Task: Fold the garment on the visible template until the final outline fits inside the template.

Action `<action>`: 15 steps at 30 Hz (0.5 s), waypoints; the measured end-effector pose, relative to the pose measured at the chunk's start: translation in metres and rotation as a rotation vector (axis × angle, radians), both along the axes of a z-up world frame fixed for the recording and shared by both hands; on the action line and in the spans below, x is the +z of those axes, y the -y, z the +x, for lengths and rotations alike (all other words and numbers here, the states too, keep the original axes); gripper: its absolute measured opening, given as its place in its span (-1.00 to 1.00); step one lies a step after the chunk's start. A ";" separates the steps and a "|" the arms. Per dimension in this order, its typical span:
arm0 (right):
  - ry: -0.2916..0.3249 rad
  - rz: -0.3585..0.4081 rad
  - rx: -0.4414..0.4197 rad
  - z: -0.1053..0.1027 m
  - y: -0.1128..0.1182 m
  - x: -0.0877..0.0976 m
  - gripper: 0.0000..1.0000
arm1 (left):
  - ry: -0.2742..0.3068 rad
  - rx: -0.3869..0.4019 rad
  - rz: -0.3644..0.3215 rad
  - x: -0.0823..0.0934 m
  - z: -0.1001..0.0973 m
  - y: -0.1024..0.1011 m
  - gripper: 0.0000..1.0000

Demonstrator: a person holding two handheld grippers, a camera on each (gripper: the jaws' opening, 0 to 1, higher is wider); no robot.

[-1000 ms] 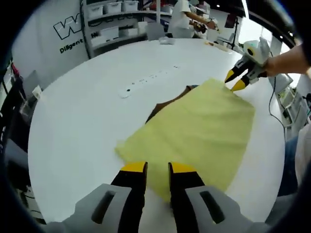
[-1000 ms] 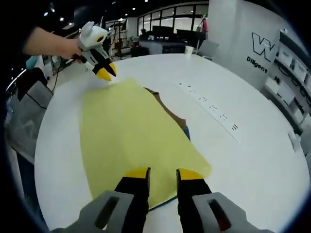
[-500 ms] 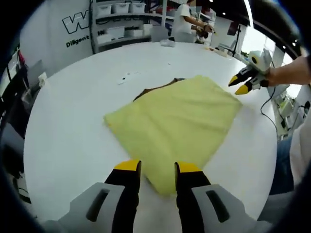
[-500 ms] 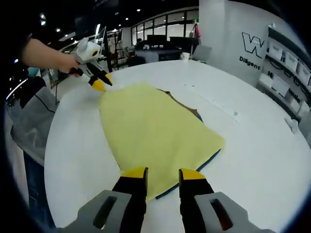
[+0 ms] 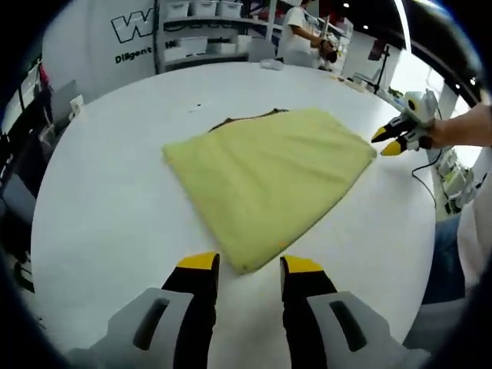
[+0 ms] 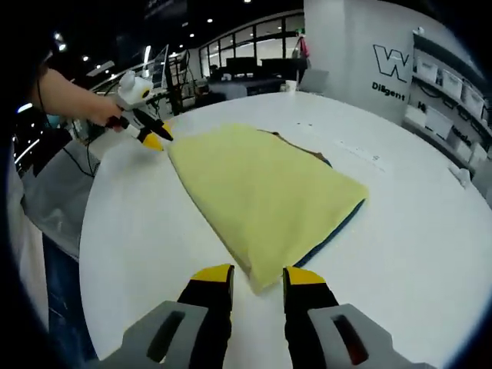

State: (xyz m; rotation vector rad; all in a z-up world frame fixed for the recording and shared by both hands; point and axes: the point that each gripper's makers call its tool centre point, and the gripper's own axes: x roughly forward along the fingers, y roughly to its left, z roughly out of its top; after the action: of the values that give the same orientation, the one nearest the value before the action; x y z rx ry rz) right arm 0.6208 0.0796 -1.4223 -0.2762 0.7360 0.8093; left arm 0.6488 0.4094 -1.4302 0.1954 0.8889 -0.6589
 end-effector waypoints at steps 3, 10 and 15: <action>-0.002 0.005 -0.011 -0.002 0.002 -0.002 -0.61 | -0.010 0.012 0.003 -0.005 -0.002 -0.002 -0.37; -0.027 0.004 -0.028 -0.008 0.006 -0.011 -0.62 | -0.021 0.032 -0.006 -0.012 0.000 -0.002 -0.46; -0.040 0.001 -0.021 -0.010 0.005 -0.015 -0.64 | -0.010 0.020 -0.011 -0.011 0.003 0.000 -0.64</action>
State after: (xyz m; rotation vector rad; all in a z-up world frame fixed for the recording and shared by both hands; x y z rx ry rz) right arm 0.6112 0.0747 -1.4372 -0.2509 0.7749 0.7970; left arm 0.6513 0.4094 -1.4415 0.1726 0.8958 -0.6463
